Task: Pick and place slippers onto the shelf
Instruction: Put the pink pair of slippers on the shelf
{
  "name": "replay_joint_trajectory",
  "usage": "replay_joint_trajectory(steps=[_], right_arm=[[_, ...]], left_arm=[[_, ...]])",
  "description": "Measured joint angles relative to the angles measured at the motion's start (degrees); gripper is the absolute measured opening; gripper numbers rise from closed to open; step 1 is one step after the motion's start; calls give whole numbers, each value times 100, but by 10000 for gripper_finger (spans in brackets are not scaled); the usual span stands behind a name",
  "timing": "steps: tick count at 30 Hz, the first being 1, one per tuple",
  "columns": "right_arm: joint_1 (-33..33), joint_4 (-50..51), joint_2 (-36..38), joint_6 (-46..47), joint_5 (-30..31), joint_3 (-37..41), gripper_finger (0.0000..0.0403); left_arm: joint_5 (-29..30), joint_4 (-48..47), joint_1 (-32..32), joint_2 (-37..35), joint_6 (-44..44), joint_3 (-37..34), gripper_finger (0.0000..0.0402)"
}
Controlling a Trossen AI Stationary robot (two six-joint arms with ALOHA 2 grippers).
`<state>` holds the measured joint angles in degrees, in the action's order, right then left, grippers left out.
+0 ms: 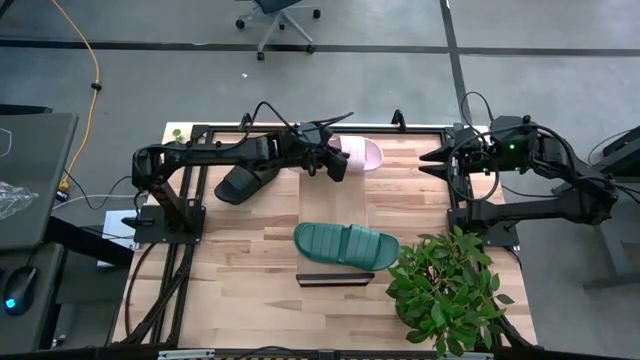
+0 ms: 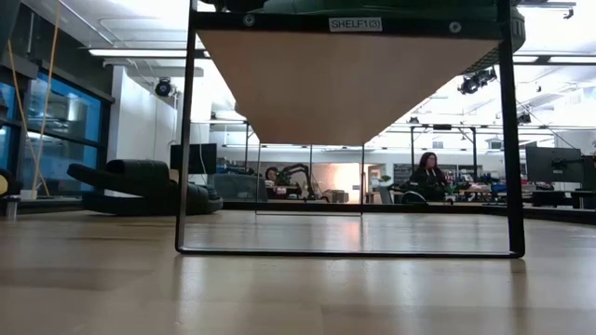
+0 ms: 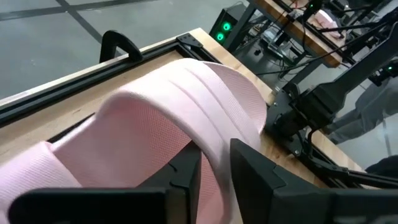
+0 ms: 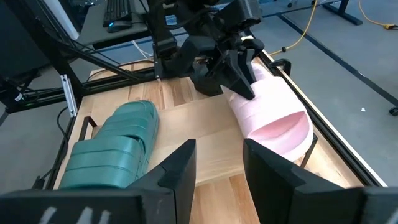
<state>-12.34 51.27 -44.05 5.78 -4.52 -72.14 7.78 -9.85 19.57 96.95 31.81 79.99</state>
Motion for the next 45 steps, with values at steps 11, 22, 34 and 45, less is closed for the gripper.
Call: replay_joint_trajectory(steps=[11, 22, 34, 45], right_arm=[[-1, 0, 68, 19, 94, 0, 123], [-1, 0, 109, 80, 111, 0, 123], [-1, 0, 107, 63, 110, 0, 123], [-2, 0, 107, -35, 110, 0, 123]], left_arm=[[-82, 66, 2, 0, 16, 0, 67], [-136, 72, -1, 0, 105, 0, 18], [-324, 77, 52, 0, 497, 0, 2], [-869, 95, 390, -343, 1067, -4, 0]])
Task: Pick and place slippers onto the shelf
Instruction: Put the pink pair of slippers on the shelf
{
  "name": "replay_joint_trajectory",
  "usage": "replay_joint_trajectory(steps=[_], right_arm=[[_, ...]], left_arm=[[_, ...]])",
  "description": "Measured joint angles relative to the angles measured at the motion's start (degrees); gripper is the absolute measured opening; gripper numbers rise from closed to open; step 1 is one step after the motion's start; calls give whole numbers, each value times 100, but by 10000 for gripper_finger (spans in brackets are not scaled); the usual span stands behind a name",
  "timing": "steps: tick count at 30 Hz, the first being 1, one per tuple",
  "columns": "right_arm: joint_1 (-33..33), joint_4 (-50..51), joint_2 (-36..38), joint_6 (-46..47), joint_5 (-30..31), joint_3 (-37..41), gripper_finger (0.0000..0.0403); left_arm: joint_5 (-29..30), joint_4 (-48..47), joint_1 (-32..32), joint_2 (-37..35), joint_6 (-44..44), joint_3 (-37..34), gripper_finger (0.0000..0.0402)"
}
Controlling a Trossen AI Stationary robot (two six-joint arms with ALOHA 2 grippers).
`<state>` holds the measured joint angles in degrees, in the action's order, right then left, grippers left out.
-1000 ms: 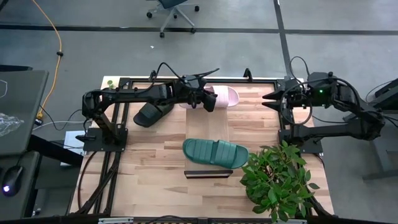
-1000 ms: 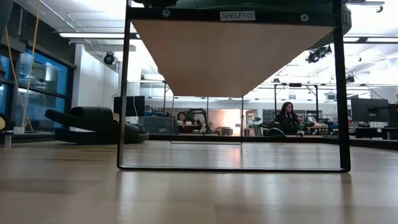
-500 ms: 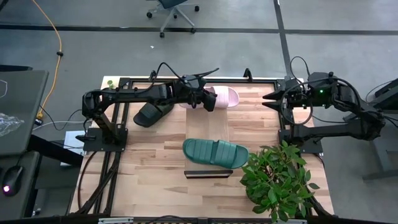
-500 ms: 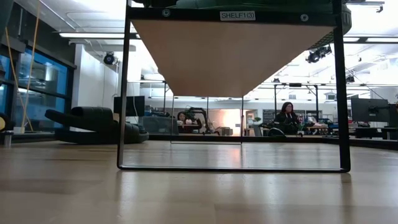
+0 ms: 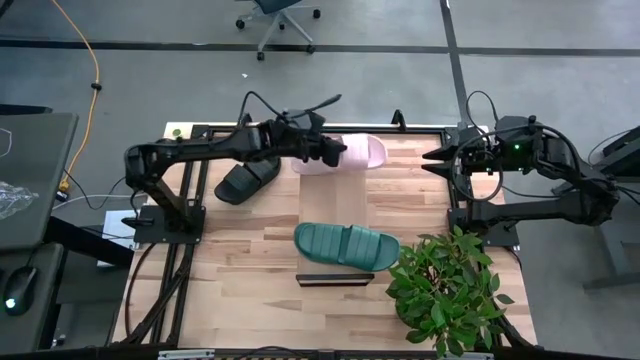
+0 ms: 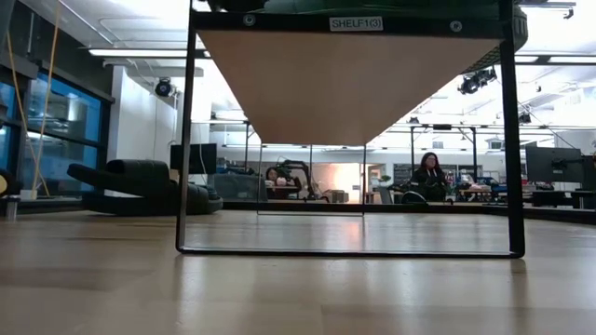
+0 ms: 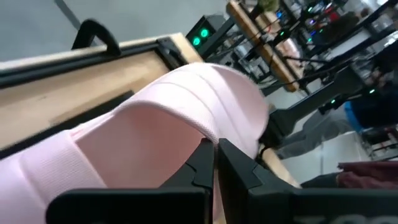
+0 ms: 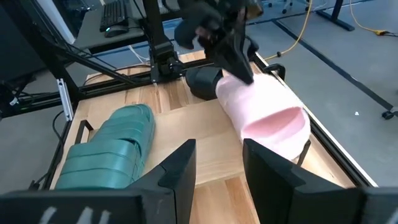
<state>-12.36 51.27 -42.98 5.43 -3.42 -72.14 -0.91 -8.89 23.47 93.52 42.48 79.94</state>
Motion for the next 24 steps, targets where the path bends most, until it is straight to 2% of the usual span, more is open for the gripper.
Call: replay_joint_trajectory(steps=[14, 24], right_arm=[[2, 0, 0, -128, 169, 0, 123], [1, -2, 0, -96, 169, 0, 123]], left_arm=[[-210, -731, 21, -217, 44, 7, 0], [-254, -809, 177, -169, 137, 7, 0]])
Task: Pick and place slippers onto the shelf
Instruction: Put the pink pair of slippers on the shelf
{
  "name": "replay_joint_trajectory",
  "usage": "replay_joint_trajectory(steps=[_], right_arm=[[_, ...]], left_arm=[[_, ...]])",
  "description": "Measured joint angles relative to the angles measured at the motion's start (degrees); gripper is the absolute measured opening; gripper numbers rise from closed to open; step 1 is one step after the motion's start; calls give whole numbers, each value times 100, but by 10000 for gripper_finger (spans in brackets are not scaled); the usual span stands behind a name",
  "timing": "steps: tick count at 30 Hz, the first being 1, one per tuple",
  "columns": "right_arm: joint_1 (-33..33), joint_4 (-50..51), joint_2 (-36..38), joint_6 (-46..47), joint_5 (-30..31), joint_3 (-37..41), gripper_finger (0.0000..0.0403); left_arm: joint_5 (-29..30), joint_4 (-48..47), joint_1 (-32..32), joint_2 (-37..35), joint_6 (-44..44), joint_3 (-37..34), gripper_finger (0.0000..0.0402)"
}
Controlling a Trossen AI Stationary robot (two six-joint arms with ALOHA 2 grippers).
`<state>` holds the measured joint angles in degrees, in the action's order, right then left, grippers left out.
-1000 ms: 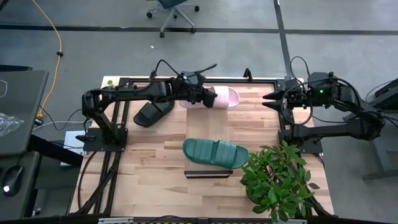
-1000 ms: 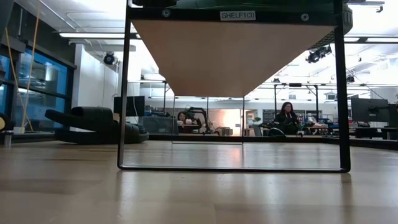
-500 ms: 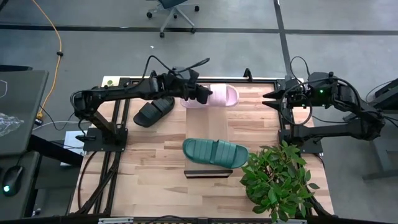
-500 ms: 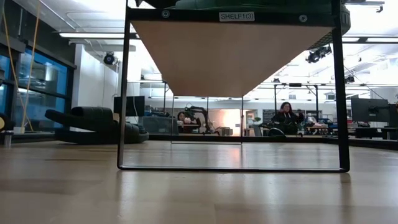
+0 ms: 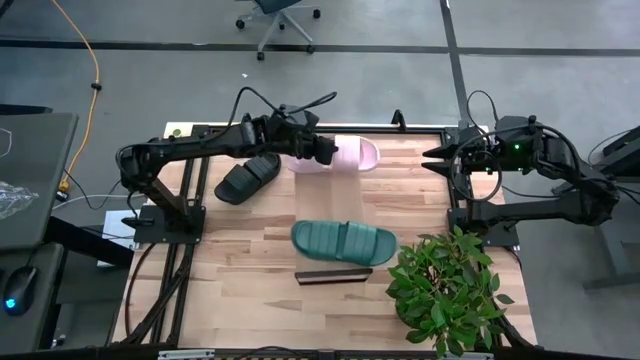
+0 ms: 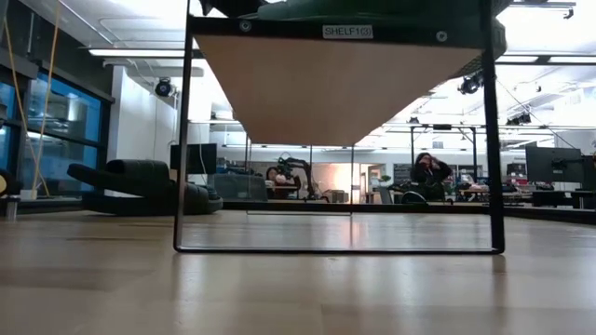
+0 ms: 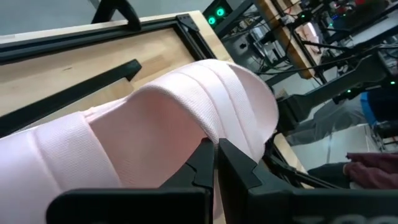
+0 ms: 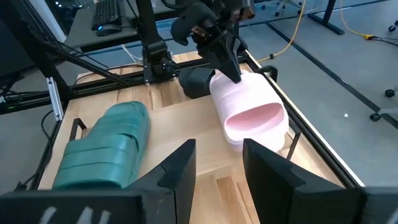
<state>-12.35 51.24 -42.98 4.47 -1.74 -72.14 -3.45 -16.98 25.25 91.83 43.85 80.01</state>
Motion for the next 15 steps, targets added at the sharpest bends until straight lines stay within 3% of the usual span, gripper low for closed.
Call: replay_joint_trajectory(steps=[15], right_arm=[[-1, -2, 0, -24, 0, 0, 123]], left_arm=[[-52, -124, -1, 0, -52, -2, 11]])
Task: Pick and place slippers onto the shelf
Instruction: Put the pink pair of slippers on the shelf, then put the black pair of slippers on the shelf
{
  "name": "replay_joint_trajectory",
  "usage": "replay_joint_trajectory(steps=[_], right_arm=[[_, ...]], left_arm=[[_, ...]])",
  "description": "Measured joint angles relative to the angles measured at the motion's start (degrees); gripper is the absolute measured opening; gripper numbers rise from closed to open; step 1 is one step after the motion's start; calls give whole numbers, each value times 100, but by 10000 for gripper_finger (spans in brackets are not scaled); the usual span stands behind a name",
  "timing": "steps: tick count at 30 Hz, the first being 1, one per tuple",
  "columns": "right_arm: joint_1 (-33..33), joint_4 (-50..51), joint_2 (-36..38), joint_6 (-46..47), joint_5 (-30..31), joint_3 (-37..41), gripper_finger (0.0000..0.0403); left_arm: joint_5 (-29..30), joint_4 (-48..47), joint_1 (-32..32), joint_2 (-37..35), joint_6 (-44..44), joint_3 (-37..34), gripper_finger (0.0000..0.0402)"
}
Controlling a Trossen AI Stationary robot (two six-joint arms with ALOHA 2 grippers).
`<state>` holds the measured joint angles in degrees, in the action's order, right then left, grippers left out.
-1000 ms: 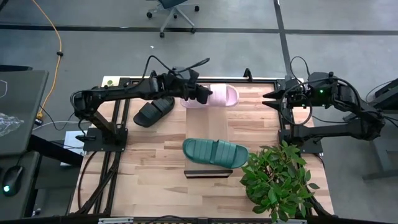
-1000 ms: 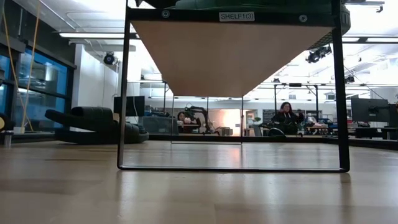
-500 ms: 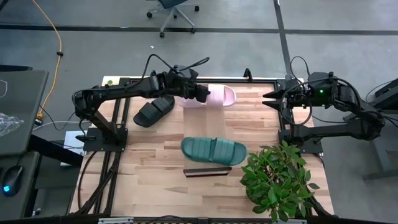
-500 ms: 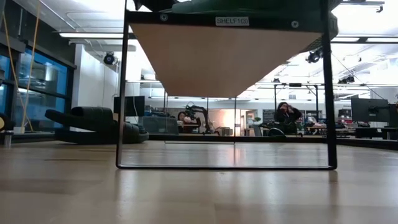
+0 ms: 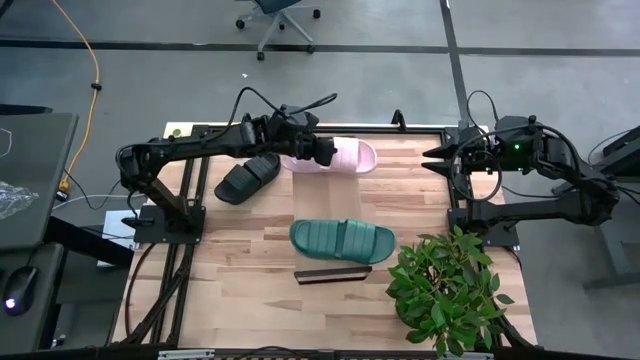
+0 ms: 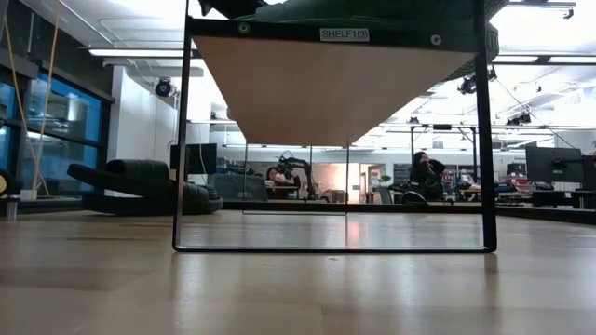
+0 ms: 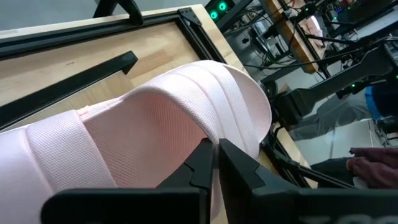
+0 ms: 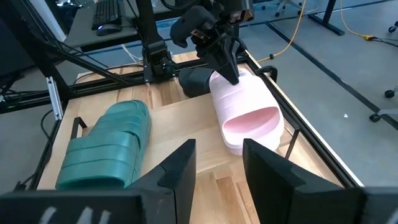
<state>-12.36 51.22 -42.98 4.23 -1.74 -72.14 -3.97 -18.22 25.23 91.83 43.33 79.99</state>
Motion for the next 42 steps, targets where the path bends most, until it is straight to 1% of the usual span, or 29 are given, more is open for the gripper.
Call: replay_joint_trajectory(steps=[10, 14, 23, 28, 31, 35, 38, 40, 42], right_arm=[[2, 0, 0, 0, -2, 0, 123], [0, 0, 0, 0, -2, 0, 123], [1, 1, -1, 26, -2, 0, 123], [0, 0, -1, 61, -2, 0, 123], [1, 2, 0, 87, -2, 0, 123], [1, 4, 0, 189, -2, 0, 123], [0, 7, -2, 296, 0, 0, 123], [0, 7, -2, 345, 2, 0, 123], [2, 8, -2, 396, 61, 0, 123]], left_arm=[[223, 20, 7, 0, -2, 0, 81], [227, 13, 4, 0, -8, 0, 91], [271, 5, 4, 0, -350, 0, 66], [263, 51, 4, 1, -712, 0, 52], [124, 133, 4, 0, -1078, 0, 46], [-308, 176, 77, -53, -1557, 0, 30], [-609, 144, 186, -133, -1948, -2, 11], [-695, 178, 193, -192, -2165, 2, 3], [-697, -12, 252, -315, -2356, -4, 5]])
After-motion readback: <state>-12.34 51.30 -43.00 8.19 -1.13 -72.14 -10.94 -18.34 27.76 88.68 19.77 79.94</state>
